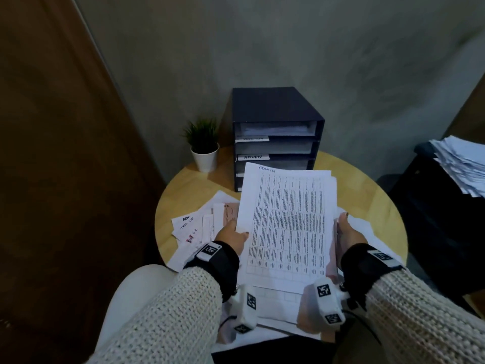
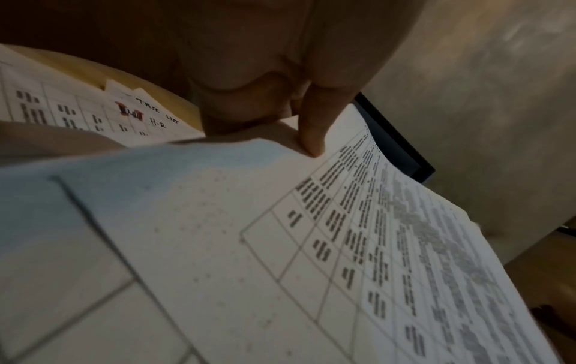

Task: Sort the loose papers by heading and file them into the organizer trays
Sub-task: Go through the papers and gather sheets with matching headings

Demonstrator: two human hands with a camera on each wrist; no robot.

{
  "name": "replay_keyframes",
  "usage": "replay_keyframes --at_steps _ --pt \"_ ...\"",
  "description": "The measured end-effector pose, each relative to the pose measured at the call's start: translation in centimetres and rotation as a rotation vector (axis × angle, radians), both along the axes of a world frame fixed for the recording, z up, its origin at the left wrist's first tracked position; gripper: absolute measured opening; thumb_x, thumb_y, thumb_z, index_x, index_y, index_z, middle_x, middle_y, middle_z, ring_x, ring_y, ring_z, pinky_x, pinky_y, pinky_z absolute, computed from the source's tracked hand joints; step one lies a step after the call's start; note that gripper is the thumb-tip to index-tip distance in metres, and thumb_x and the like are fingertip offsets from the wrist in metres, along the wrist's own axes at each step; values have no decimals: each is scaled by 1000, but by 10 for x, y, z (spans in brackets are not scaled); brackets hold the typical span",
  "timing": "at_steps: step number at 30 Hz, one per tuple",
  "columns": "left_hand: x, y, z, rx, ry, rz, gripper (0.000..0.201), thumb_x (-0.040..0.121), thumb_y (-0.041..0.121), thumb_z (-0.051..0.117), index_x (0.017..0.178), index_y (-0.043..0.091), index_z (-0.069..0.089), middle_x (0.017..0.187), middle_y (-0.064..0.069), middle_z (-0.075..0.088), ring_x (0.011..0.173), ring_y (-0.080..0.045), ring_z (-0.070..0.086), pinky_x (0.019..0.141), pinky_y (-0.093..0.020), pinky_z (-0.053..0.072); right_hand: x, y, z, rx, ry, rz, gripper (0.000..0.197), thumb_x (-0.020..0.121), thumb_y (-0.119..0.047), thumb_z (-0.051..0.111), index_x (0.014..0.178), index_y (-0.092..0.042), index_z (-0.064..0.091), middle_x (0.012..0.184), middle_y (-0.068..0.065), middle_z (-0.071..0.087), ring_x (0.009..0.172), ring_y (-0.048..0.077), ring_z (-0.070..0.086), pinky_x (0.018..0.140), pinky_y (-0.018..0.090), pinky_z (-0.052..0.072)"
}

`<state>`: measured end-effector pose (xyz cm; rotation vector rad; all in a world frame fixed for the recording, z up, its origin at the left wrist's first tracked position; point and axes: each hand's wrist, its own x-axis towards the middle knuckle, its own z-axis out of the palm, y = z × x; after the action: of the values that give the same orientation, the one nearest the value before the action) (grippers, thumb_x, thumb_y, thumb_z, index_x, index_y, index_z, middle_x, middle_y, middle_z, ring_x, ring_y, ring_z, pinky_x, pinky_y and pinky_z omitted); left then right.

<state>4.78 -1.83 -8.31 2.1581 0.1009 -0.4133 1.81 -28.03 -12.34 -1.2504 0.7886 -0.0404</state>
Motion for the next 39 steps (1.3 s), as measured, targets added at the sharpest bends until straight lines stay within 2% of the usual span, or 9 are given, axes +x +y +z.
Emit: replay_keyframes --at_steps 2,4,7,11,15,18,26,34,39 --pt "-1 -2 -3 -1 8 4 35 96 14 49 130 13 47 126 -10 59 112 -26 57 91 -26 43 -2 2 -3 -106 63 53 99 66 -78 56 138 -11 46 140 10 49 125 35 50 109 48 37" --pt "-2 -2 -6 7 3 -8 38 95 11 50 132 14 45 127 -8 58 113 -26 56 86 -21 40 -6 3 -2 -285 89 274 109 53 -63 77 143 -13 39 146 8 44 131 31 45 111 46 34" --pt "-2 -1 -16 44 42 -44 38 93 13 54 130 13 48 128 -7 57 115 -24 55 88 -21 40 -5 4 -3 -633 305 566 88 82 -29 72 151 -15 20 151 7 36 134 27 43 106 36 39" --pt "7 18 -34 120 97 79 23 88 24 56 109 25 63 128 -4 53 113 -28 56 101 -32 45 -3 4 -5 -895 489 622 70 95 -24 55 151 -10 16 150 8 37 132 26 45 101 30 39" --pt "22 51 -53 334 213 229 52 88 37 52 137 24 41 143 -11 36 130 -31 40 108 -37 36 -5 5 -10 -958 583 656 61 97 -28 52 147 -6 25 147 9 42 129 26 47 101 30 40" --pt "22 60 -55 230 214 271 65 91 43 52 145 15 30 151 -9 31 136 -28 34 111 -36 32 -4 9 -14 -1008 643 719 62 98 -34 48 146 -4 24 146 10 41 130 26 47 101 30 40" --pt "7 40 -59 -26 -41 281 54 94 10 52 145 19 36 141 -8 48 124 -27 50 97 -24 39 -2 10 -18 -916 587 689 57 100 -38 41 148 -10 28 149 11 38 133 29 43 104 31 36" --pt "3 37 -54 425 -54 297 59 90 32 53 143 32 29 143 -3 28 131 -26 32 110 -39 27 -4 11 -15 -985 603 741 52 101 -35 40 144 -8 33 147 11 42 132 27 44 104 28 37" --pt "8 44 -56 451 57 246 43 87 28 50 128 41 47 135 3 34 124 -24 36 107 -42 31 -2 10 -15 -1001 606 758 52 100 -35 40 144 -7 33 145 11 44 130 27 46 102 28 38"
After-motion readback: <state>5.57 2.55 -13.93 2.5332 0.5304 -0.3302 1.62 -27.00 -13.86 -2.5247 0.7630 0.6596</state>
